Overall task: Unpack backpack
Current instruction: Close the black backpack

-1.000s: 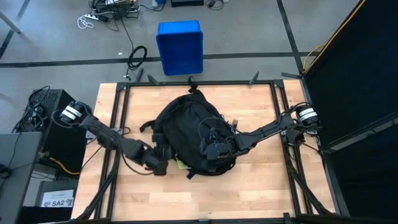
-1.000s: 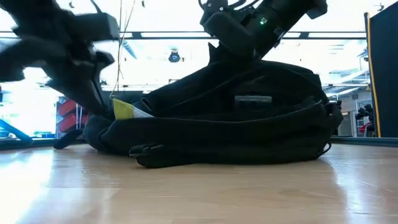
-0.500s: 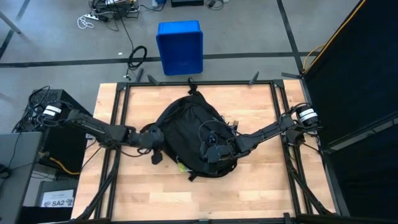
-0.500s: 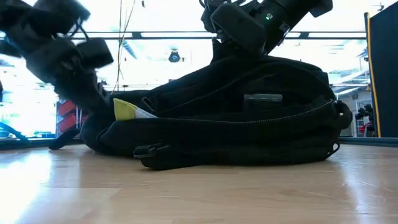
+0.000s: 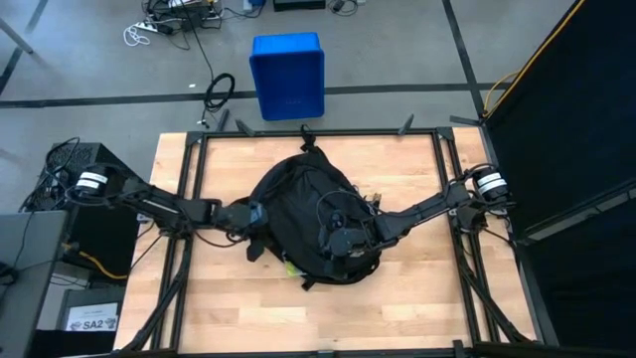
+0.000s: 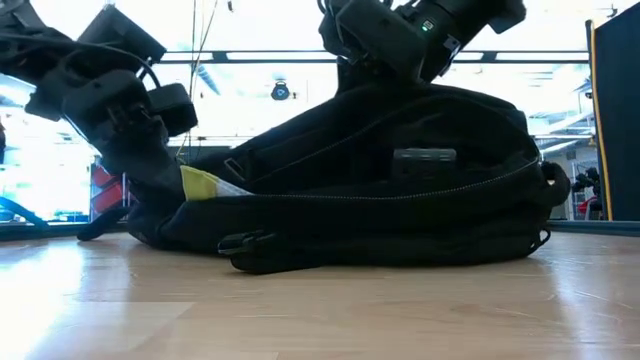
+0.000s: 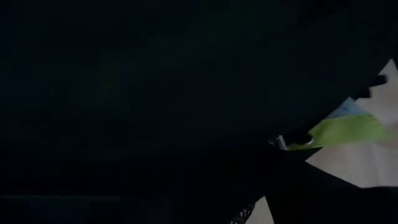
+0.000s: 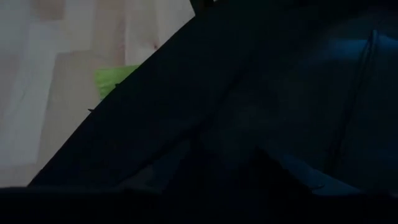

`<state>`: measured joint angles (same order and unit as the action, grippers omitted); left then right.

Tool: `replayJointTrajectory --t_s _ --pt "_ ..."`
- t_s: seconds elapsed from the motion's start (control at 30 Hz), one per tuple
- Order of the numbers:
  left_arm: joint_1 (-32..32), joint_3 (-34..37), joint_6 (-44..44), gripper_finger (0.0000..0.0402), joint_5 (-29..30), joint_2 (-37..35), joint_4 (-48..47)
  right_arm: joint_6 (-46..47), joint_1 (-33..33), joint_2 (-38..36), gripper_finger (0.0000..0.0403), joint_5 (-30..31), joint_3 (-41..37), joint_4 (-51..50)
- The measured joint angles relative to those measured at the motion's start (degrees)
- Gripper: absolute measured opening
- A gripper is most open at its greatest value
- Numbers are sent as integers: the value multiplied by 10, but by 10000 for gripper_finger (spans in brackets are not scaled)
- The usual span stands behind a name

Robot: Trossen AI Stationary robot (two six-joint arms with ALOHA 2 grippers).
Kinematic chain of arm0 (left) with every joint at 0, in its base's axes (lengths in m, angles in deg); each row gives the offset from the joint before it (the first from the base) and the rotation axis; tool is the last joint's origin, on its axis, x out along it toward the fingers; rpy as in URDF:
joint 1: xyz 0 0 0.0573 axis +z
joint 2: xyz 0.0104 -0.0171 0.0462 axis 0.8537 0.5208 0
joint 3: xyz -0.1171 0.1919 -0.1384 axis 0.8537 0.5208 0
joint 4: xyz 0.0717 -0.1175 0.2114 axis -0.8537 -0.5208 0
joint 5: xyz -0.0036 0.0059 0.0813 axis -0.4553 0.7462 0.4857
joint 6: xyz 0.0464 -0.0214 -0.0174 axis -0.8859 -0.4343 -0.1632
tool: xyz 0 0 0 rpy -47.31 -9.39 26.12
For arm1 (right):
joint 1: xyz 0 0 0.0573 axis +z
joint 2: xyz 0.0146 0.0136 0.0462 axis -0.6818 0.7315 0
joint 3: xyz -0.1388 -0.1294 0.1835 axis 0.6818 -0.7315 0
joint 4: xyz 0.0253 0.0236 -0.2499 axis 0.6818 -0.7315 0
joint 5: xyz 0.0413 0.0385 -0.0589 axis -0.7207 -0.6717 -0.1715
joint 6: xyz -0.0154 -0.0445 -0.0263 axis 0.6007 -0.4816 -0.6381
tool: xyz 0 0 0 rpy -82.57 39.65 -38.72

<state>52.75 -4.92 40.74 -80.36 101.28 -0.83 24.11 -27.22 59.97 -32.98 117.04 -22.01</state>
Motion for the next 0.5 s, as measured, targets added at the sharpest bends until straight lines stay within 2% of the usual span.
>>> replayJointTrajectory --t_s 0.17,0.5 --pt "3 -3 15 171 -4 50 43 -3 -5 0 147 -8 0 6" --pt "3 -79 -19 170 -4 150 48 -4 -13 1 133 -26 0 9"
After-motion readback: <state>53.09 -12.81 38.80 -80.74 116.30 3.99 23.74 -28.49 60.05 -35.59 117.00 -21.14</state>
